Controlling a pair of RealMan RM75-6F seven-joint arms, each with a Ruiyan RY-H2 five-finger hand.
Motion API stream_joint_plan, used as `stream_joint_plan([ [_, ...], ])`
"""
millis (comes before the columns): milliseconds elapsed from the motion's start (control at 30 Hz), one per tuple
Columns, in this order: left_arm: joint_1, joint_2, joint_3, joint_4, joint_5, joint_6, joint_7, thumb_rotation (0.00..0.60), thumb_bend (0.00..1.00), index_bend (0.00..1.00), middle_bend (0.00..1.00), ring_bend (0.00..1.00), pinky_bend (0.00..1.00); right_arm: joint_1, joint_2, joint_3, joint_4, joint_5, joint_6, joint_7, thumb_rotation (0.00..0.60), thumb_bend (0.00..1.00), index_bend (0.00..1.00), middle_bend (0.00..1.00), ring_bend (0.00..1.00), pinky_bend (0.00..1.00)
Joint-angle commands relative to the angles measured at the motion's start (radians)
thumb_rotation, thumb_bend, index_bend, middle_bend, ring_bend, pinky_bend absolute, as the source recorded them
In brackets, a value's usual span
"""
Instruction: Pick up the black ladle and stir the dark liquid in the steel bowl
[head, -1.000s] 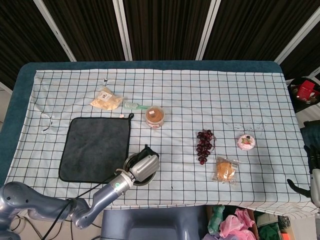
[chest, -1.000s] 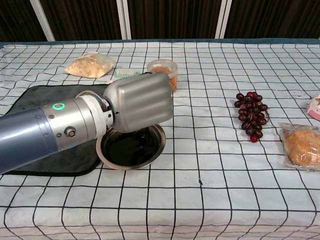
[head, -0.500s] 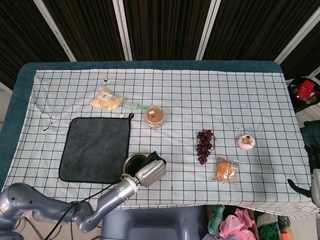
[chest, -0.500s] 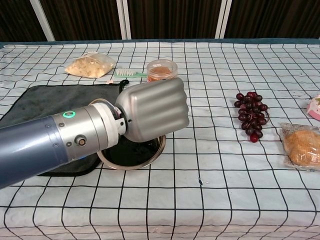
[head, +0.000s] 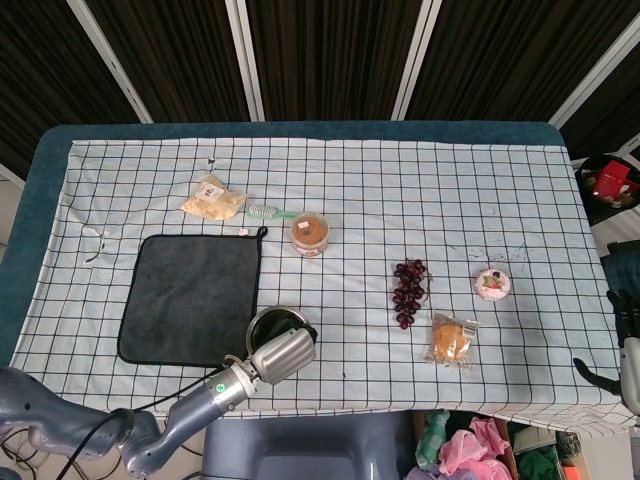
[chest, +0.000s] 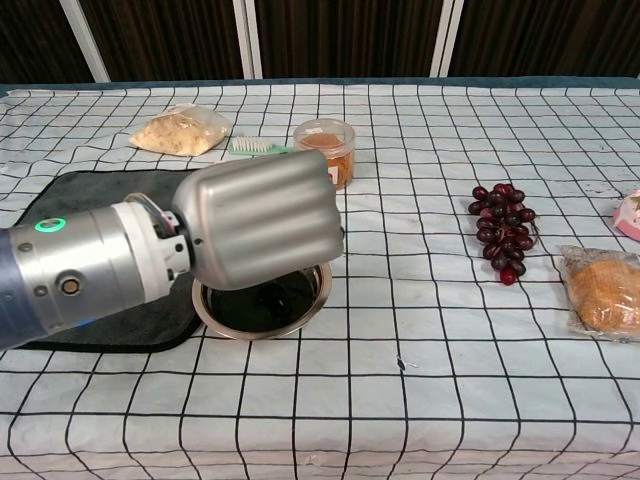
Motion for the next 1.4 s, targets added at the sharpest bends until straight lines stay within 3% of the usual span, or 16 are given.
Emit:
stream_joint_plan([
  [33,0.016,0.024,0.014,-0.012,0.016,0.009,-0.017,0.600,0.47,0.69,1.00,0.99,0.97,0.000,0.000,0.000,-0.001,0.001,0.001,-0.002,0.600,0.11,0.03,0.01,0.06,0.22],
  [200,0.036,0.057,0.018,-0.007,0.021,0.015,-0.046,0.600,0.47,0.69,1.00,0.99,0.97,0.001,-0.002,0.000,-0.001,0.002,-0.002,-0.005,0.600,0.11,0.03,0.01,0.06,0.22],
  [433,0.041,0.067,-0.016,0.042,-0.013,-0.008,-0.074,0.600,0.47,0.69,1.00,0.99,0.97,0.001,-0.003,0.001,-0.001,0.005,-0.002,-0.006,0.600,0.12,0.03,0.01,0.06,0.22],
  [933,-0.003,-0.052,-0.104,0.155,-0.016,-0.061,-0.074,0.600,0.47,0.69,1.00,0.99,0.97,0.000,-0.001,0.003,0.001,0.006,-0.002,0.000,0.600,0.12,0.03,0.01,0.06,0.22],
  [1167,-0.008,-0.091,-0.108,0.160,0.015,-0.061,-0.076,0.600,0.47,0.69,1.00,0.99,0.97,-0.001,0.000,0.004,0.002,0.007,-0.001,0.006,0.600,0.12,0.03,0.01,0.06,0.22],
  [1400,0.010,-0.071,-0.084,0.102,0.056,-0.047,-0.094,0.600,0.47,0.69,1.00,0.99,0.97,0.000,0.000,0.003,0.002,0.006,-0.002,0.004,0.600,0.11,0.03,0.01,0.06,0.22],
])
